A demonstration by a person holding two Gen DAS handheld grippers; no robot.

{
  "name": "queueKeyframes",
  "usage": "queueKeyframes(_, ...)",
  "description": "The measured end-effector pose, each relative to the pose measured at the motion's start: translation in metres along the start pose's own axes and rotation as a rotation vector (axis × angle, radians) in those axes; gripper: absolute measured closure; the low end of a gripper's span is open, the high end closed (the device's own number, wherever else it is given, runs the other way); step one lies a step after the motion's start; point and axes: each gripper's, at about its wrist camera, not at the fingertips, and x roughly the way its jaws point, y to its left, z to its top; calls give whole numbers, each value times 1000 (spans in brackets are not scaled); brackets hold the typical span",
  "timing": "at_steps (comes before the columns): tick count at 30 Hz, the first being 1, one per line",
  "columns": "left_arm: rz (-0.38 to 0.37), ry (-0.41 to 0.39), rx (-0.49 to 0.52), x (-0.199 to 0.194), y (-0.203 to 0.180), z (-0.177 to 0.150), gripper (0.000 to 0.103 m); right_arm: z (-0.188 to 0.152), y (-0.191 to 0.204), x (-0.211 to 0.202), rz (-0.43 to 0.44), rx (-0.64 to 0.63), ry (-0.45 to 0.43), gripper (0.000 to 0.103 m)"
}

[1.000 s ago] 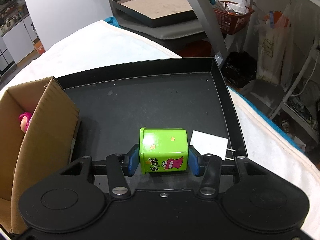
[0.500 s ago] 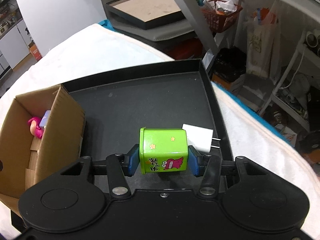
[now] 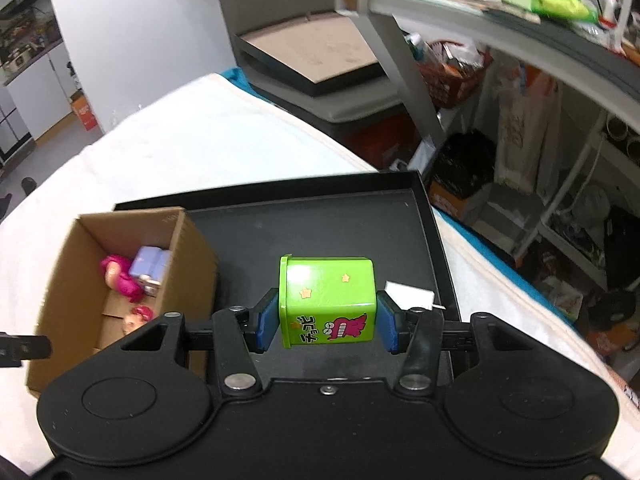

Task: Organize rigid objects
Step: 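Lift the green tin with the right gripper and release it into the box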

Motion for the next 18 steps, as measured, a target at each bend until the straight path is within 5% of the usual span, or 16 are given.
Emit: queueKeyframes(18, -117, 1, -64, 10, 29, 3, 39, 21, 68, -18, 61, -85, -23, 54)
